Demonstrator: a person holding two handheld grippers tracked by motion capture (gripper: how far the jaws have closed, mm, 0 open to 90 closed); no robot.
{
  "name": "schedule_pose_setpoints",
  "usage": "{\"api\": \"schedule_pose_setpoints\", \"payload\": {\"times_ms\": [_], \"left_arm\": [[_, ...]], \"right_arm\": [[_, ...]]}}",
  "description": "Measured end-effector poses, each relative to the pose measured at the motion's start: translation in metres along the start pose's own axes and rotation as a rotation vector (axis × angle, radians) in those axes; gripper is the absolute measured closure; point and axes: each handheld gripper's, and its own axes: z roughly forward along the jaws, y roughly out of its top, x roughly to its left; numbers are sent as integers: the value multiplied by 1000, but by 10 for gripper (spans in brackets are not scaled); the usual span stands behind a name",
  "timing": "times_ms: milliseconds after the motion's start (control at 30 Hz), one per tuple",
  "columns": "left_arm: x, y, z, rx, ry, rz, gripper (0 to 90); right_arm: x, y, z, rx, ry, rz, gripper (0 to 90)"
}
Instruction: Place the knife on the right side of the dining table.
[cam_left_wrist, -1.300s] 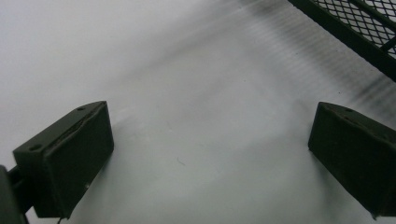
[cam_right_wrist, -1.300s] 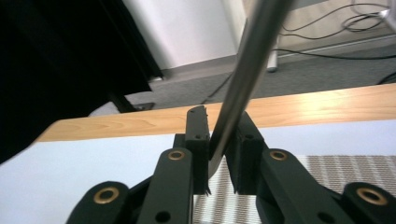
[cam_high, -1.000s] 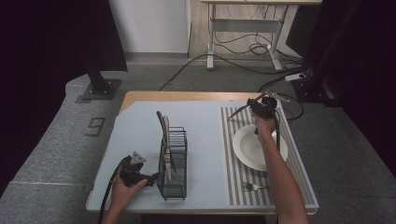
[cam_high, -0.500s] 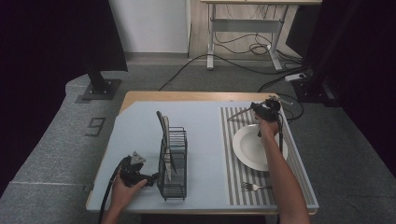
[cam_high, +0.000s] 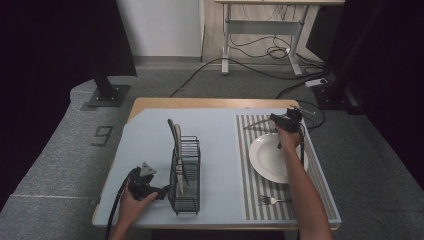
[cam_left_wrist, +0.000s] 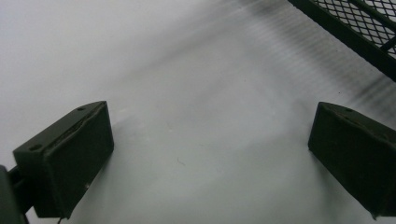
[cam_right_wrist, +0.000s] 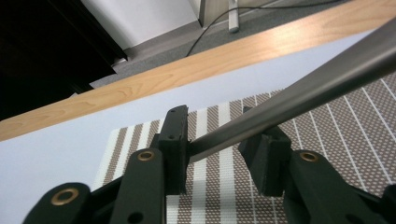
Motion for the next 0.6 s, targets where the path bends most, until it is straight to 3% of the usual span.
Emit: {"api": "schedule_pose_setpoints", "payload": {"times_ms": [300,600], "left_arm": [[0,0,0,0,0,0,0],[0,0,0,0,0,0,0]], "right_arm": [[-9,-5,9,48,-36,52,576],[-9,-5,11,60,-49,41,556]]}}
